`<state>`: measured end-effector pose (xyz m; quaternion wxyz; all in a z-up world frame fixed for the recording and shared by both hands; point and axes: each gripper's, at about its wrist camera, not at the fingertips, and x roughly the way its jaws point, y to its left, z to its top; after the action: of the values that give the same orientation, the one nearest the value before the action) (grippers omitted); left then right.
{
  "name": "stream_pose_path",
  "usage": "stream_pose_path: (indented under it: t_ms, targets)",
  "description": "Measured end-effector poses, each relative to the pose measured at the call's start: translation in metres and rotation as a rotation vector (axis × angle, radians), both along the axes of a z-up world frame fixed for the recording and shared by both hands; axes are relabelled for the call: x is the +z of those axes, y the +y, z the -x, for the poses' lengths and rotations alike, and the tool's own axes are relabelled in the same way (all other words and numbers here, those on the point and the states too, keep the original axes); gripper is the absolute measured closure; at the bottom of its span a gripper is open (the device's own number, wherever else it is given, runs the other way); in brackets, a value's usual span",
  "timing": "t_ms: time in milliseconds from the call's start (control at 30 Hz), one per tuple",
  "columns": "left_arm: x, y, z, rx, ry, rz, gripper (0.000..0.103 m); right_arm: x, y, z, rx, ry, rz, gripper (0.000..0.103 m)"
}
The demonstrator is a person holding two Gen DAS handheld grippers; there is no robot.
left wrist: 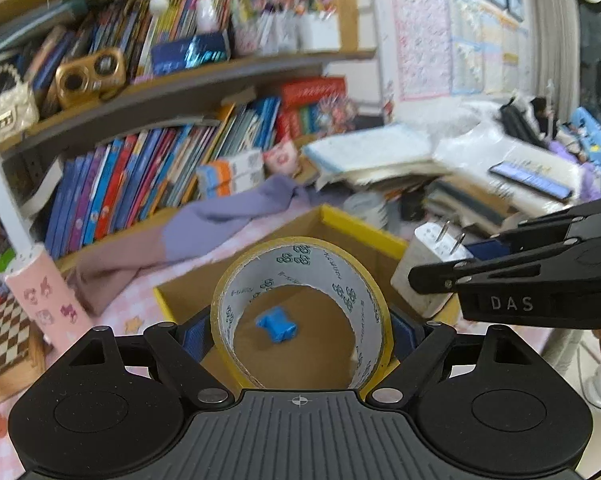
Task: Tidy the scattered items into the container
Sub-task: 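Carry the tape roll and white charger with both tools over the yellow box, then open the left tool to drop the tape roll while the right tool releases the white charger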
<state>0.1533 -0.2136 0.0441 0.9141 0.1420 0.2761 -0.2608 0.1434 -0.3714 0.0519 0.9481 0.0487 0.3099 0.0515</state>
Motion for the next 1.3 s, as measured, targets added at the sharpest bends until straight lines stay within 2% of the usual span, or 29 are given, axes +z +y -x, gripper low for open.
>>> stream_pose_path:
  t_ms: [233,400,833,1100,1300]
  targets:
    - [-0.011,-0.007,-0.029,0.061,0.02,-0.053,0.017,-0.02,-0.005,-0.038,0.079,0.059,0.004,0.078]
    - [-0.031,-0.017,-0.048,0.078,0.099,-0.117,0.016,-0.037,-0.008,-0.059,0.106,0.108,0.014,0.078]
    - [-0.057,-0.03,-0.06,0.096,0.177,-0.15,0.016,-0.066,-0.011,-0.072,0.164,0.211,0.035,0.078]
    - [-0.058,-0.025,-0.059,0.125,0.187,-0.126,0.016,-0.068,-0.01,-0.071,0.179,0.211,0.048,0.077]
    - [-0.05,-0.024,-0.05,0.136,0.145,-0.129,0.013,-0.058,-0.013,-0.062,0.16,0.164,0.03,0.071]
